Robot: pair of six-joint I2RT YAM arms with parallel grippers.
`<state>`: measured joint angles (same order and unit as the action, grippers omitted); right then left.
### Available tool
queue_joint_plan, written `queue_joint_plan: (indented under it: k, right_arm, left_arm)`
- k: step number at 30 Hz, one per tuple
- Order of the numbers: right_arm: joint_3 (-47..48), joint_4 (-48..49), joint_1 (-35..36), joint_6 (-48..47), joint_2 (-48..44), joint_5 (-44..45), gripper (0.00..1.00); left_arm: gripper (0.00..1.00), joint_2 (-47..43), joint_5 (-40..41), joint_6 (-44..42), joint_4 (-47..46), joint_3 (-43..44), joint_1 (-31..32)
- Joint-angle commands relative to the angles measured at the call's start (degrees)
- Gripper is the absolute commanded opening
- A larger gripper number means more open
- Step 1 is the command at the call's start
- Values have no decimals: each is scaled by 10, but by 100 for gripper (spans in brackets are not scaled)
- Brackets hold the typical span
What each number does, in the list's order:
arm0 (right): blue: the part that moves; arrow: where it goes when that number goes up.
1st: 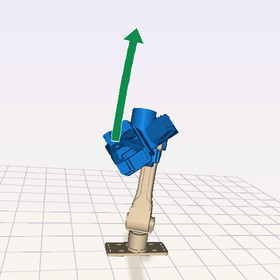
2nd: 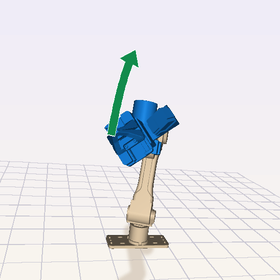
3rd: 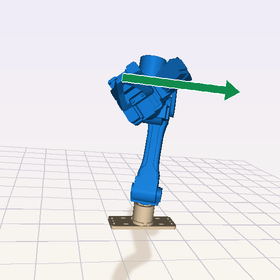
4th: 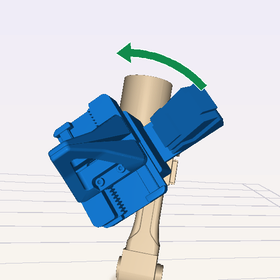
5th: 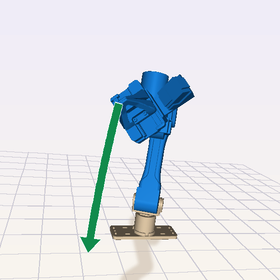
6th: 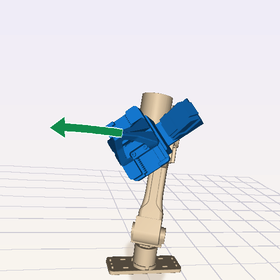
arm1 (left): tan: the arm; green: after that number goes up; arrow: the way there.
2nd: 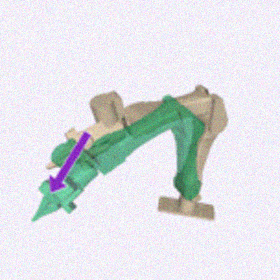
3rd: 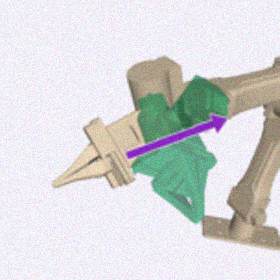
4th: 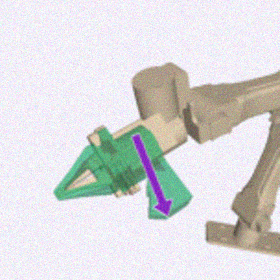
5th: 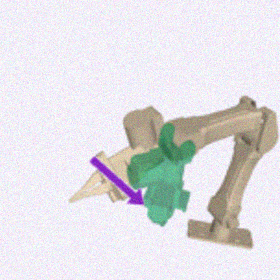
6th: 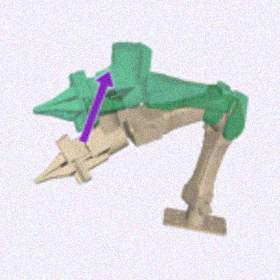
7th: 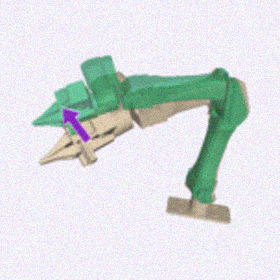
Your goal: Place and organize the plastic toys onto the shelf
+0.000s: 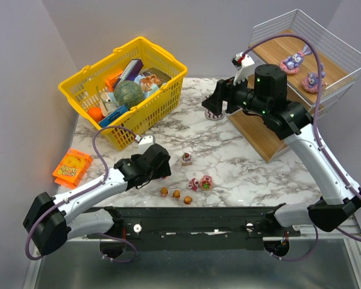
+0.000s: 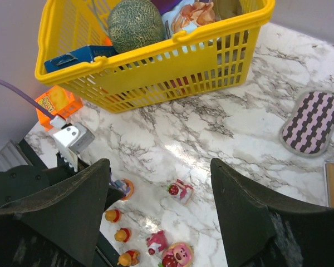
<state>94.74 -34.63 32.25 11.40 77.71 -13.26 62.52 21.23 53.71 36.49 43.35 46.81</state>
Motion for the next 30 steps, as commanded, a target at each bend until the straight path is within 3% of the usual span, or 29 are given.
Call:
queue_joint_plan:
  k: [1,6,10,23,30]
  right_arm:
    - [1,-14,1,-1,-1,23,80]
    - [4,-25,2,-9,5,29,80]
    - [5,-32,1,-15,9,37,80]
    - [11,-44,1,-24,17,56,80]
    - [10,-44,0,-24,19,60,80]
  left_arm:
    - [88,-2,29,0,-130,-59,7]
    - [81,0,19,-23,-225,-113,9]
    - [81,14,14,-34,-274,-133,10]
    - [75,40,13,-51,-298,-154,10]
    - [90,37,9,-55,-281,-153,12]
